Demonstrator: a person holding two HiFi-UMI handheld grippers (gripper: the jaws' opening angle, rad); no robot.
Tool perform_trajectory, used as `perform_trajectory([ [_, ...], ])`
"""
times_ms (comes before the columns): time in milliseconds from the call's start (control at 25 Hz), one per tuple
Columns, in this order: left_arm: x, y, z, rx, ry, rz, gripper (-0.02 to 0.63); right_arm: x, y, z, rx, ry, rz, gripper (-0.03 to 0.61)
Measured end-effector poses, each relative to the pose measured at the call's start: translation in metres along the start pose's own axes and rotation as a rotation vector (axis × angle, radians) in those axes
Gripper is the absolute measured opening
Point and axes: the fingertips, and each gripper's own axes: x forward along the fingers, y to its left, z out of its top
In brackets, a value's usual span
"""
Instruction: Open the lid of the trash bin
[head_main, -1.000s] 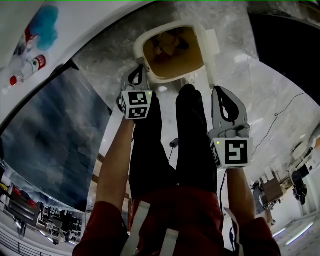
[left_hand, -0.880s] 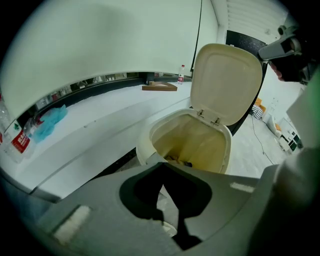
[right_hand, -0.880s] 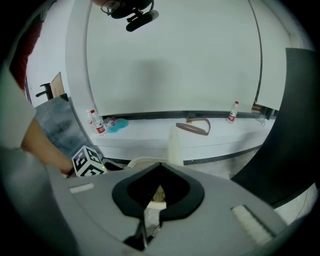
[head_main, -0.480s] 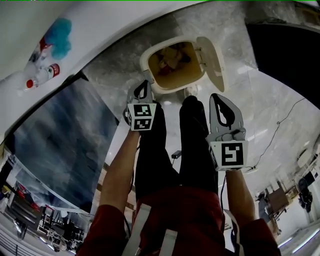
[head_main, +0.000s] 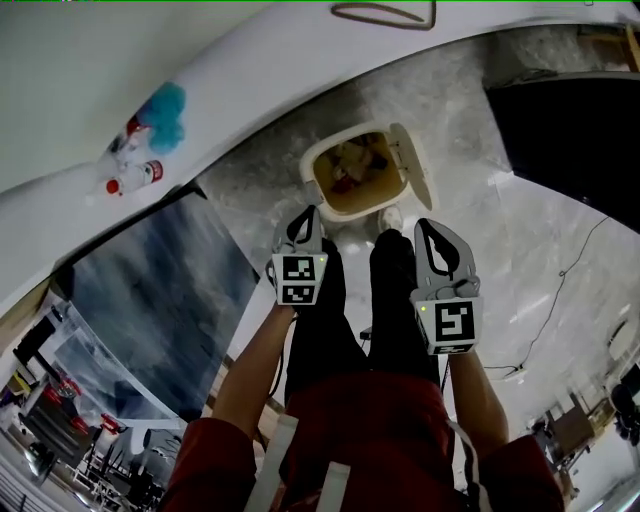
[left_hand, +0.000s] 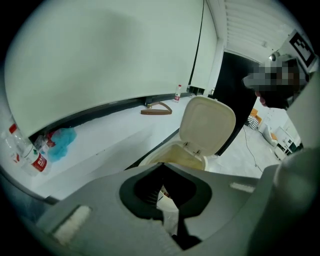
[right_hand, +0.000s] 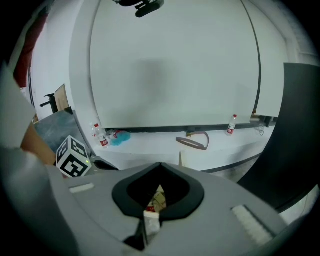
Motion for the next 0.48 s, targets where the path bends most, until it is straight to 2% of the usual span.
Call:
perform_trajectory([
  [480,-0.096,-0.012,0.085,-0.079,-0.157,0.064,0.006,-0.046,0.002,0.043,-0.057,-0.039,0.020,0.002],
])
